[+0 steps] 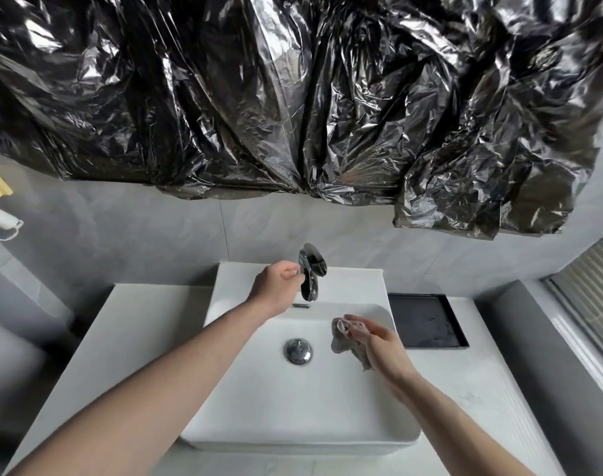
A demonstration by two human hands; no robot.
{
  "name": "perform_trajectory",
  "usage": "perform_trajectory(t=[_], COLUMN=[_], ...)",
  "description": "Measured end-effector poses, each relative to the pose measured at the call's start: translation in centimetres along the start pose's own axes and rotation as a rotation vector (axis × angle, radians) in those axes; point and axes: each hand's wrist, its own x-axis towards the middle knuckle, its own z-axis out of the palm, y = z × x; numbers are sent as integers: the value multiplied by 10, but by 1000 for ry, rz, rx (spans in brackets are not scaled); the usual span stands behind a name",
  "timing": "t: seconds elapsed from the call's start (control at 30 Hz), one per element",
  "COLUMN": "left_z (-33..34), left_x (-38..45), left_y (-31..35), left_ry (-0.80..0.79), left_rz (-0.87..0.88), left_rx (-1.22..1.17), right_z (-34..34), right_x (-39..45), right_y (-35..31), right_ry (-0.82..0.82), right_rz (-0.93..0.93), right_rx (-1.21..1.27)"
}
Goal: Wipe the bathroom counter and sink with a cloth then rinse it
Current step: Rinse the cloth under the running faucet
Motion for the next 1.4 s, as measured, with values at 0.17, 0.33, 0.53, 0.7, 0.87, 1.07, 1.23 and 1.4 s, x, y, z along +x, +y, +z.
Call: perform_trajectory(t=[0.17,0.33,0.53,0.7,0.87,1.07,1.23,1.4], left_z=[36,49,52,53,49,80,104,93], left_x=[27,41,45,53,52,-47,-119,-120], left_y=[30,35,35,31,41,20,-3,-20], left_ry=[-25,55,100,166,205,207,-36,40], left_rz=[-181,-340,-382,-382,-297,38,84,60], left_rx=[-117,-274,-351,-412,-292,63,-10,-57], right_z=[-22,-37,-53,-56,-61,-60,-52,-49], right_x=[-8,-13,-4,-1,14,28,29,31], right_y=[-12,-20,-20,-23,-14,-7,-2,4], right_ry=[36,-35,-161,-177,-89,-120,-162,-134], right_rz=[-57,-88,-139,-140,-214,-192,-197,-234], right_rx=[-26,0,1,-76,-318,-247,-238,-227])
